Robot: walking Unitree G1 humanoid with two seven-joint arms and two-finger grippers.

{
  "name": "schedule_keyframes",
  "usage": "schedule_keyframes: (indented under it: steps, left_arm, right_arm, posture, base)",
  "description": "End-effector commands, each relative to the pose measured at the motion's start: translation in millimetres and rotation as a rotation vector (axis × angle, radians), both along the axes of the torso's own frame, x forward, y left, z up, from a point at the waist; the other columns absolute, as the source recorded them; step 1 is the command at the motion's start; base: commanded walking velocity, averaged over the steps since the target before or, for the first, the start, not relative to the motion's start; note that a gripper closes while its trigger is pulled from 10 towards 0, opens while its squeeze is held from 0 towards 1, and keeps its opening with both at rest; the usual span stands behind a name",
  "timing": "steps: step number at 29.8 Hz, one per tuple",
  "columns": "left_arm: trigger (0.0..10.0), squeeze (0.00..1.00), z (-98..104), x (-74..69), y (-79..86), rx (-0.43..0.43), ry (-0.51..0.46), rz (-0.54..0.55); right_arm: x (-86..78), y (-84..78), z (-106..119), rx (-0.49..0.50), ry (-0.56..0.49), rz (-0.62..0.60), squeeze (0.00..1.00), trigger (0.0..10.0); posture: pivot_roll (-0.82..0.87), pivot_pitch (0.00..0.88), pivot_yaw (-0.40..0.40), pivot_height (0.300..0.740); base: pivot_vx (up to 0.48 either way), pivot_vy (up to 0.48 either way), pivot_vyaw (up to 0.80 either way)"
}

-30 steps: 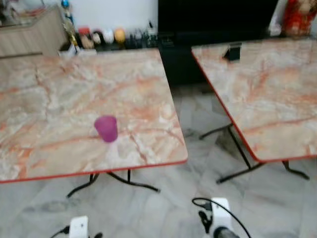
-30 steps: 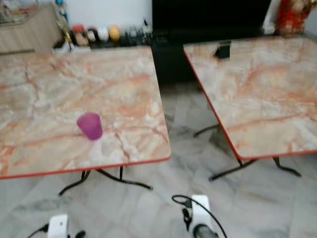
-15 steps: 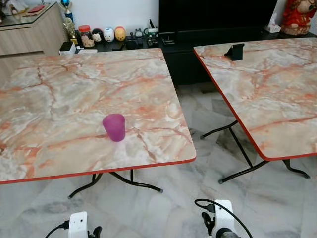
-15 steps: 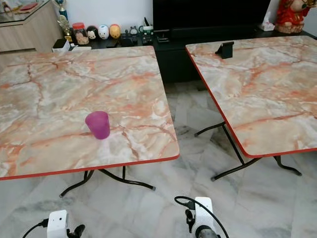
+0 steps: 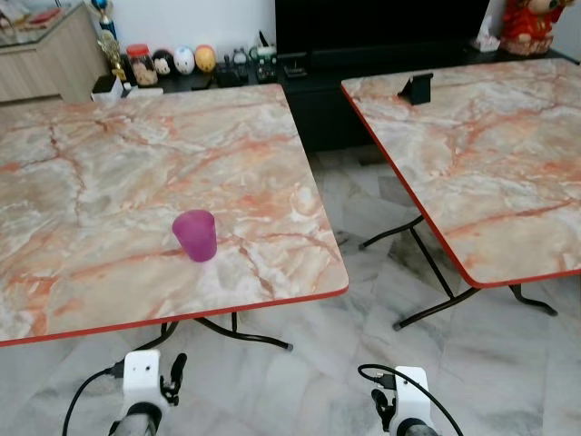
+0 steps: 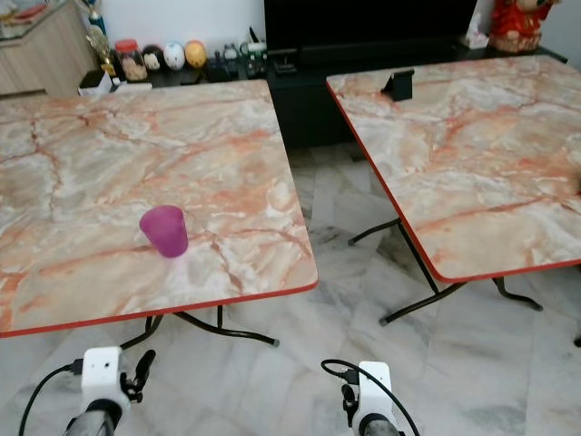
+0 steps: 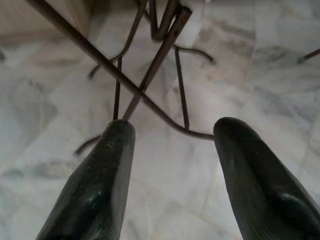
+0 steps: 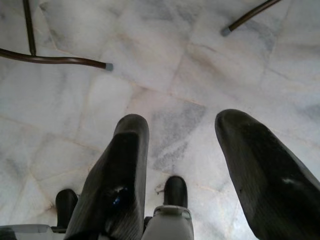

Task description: Setting the table

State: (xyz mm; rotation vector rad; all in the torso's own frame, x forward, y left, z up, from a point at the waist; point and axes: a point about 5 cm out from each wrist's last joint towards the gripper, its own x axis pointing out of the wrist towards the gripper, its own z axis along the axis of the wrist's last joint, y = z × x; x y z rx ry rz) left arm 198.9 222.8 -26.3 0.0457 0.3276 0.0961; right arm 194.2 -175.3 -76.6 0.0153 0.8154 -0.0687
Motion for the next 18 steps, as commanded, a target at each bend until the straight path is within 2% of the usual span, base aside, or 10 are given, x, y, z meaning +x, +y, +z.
schedule_keyframes:
  steps: [1,3,5,8,9,12,14,18]
  left_arm:
    - [10.0,0.00,10,-2.4,-0.6,0.032,-0.055,-0.022]
    - [10.0,0.00,18,-6.8,1.0,0.039,-0.098,-0.003]
    - [10.0,0.00,55,-8.1,2.2,0.065,-0.218,0.025]
    - [10.0,0.00,72,-5.1,-0.6,0.068,-0.268,0.031]
    - [10.0,0.00,88,-1.2,-4.6,0.079,-0.316,0.031]
    - [10.0,0.00,112,9.4,-9.7,0.098,-0.402,0.039]
    - [10.0,0.00,133,24.4,-16.3,0.110,-0.482,0.019]
    - [10.0,0.00,155,45.3,-22.4,0.100,-0.566,-0.003]
  right_arm:
    - [-2.5,-0.6,-1,0.001,0.010,-0.012,0.00,10.0]
    - [-2.8,-0.9,-2,-0.001,0.013,-0.014,0.00,10.0]
    - [-2.4,-2.2,-1,-0.013,0.014,-0.013,0.00,10.0]
    - [-2.1,-2.4,-1,-0.014,0.013,-0.014,0.00,10.0]
    - [-1.9,-2.7,-1,-0.016,0.013,-0.010,0.00,10.0]
    - [-1.7,-3.1,-1,-0.016,0.011,-0.012,0.00,10.0]
    - [-1.6,-3.7,-1,-0.019,0.008,-0.020,0.00,10.0]
    - [-1.8,-4.0,-1,-0.020,0.005,-0.032,0.00,10.0]
  posture:
    - [-0.04,0.000,0.031,0.740]
    - [-0.04,0.000,0.031,0.740]
    - [-0.03,0.000,0.027,0.740]
    - [-0.03,0.000,0.025,0.740]
    - [-0.03,0.000,0.024,0.740]
    - [-0.02,0.000,0.022,0.740]
    - [-0.02,0.000,0.019,0.740]
    - [-0.03,0.000,0.017,0.740]
  base:
    - [0.000,0.000,0.00]
    - [0.000,0.000,0.00]
    - [0.000,0.000,0.00]
    - [0.000,0.000,0.00]
    - [0.000,0.000,0.00]
    - [0.000,0.000,0.00]
    - [0.000,0.000,0.00]
    - [0.000,0.000,0.00]
